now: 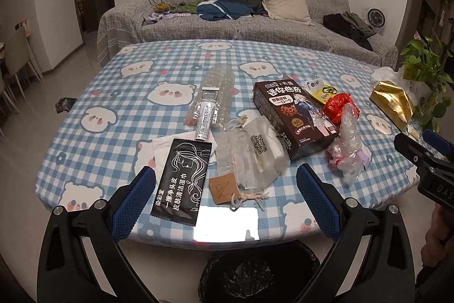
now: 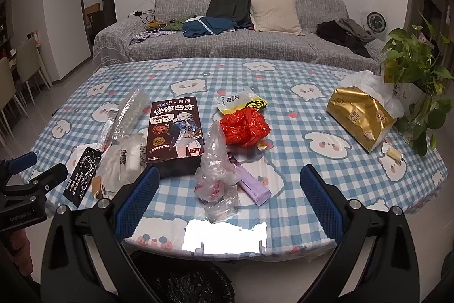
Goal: Collect trash
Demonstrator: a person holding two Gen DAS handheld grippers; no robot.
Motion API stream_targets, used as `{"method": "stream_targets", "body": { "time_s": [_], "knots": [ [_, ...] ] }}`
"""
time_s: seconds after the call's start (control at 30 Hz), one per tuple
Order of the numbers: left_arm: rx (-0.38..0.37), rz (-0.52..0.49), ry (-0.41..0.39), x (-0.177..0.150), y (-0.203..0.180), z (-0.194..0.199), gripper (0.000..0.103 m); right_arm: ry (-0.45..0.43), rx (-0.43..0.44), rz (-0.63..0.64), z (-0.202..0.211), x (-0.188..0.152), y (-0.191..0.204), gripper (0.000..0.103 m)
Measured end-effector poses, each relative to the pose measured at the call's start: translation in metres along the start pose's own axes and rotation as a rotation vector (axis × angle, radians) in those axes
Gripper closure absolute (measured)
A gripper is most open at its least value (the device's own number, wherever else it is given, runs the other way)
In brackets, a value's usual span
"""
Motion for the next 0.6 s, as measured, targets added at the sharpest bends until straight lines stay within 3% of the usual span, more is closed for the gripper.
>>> {"method": "stream_targets", "body": {
  "time_s": [0.6],
  "knots": [
    [0.009,-0.001,0.007,0.0002,0.0008,-0.006,0.006,0.02,-0.008,-0.008,-0.0072,-0.003,-0.0016,0.009]
  ]
}}
Point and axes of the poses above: each gripper's, at about its wrist camera, not at the fingertips, and z roughly against the way its jaws point, y to its left, x to its top, the point moved 1 cm from there along -z, roughly the way its jaws point, and after that the axes turned 11 degrees about y, right-handed, at the moved point
